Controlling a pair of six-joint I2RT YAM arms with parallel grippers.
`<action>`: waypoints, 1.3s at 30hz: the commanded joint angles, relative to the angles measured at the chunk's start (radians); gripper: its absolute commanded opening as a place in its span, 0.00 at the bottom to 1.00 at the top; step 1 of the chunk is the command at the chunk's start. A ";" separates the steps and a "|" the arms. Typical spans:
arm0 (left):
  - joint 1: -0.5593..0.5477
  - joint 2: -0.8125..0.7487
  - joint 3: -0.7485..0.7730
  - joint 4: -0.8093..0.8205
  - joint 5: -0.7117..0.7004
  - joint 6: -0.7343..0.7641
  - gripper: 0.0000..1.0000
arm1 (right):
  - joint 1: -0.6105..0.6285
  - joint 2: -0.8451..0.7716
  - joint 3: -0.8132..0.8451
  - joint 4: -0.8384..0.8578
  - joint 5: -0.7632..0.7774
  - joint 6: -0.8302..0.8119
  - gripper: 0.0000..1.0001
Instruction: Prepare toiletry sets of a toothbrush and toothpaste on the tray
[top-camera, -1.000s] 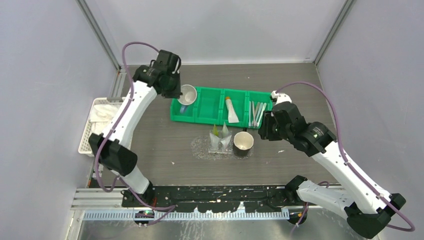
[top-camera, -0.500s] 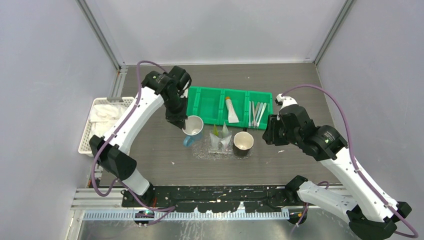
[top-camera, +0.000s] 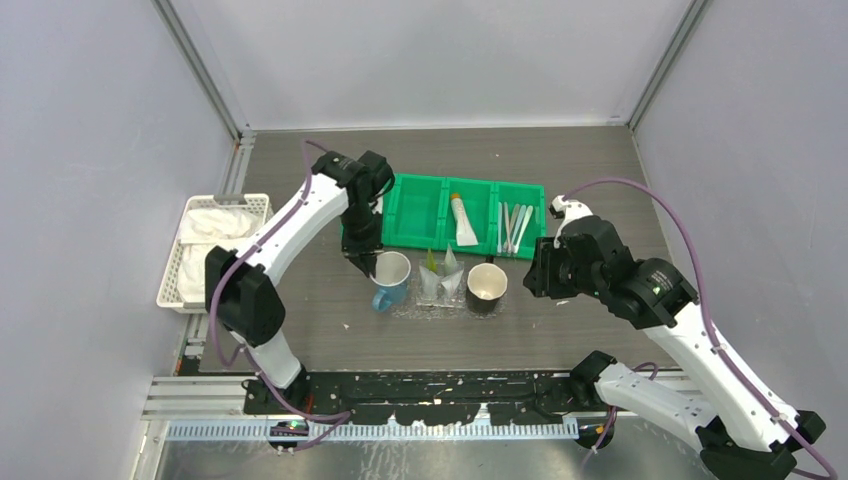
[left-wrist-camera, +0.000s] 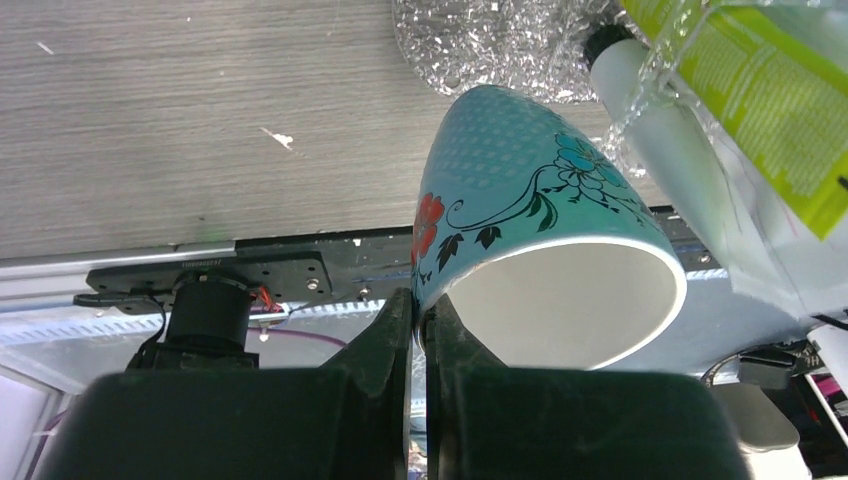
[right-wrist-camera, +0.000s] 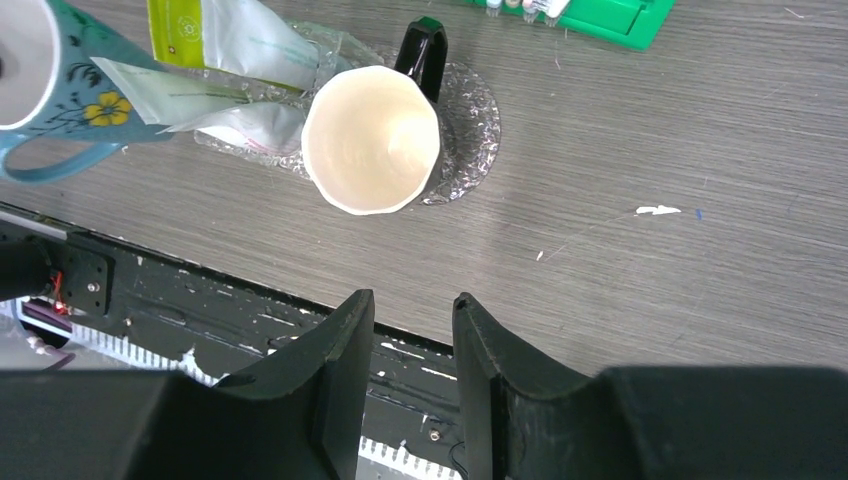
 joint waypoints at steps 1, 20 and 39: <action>0.001 0.005 -0.025 0.079 0.043 -0.023 0.01 | 0.005 -0.028 -0.001 0.033 -0.026 -0.015 0.41; -0.003 0.012 -0.198 0.367 -0.043 -0.083 0.01 | 0.005 -0.057 -0.026 0.046 -0.038 -0.013 0.41; -0.017 -0.047 -0.240 0.340 -0.050 -0.094 0.07 | 0.003 -0.048 -0.035 0.055 -0.043 -0.014 0.40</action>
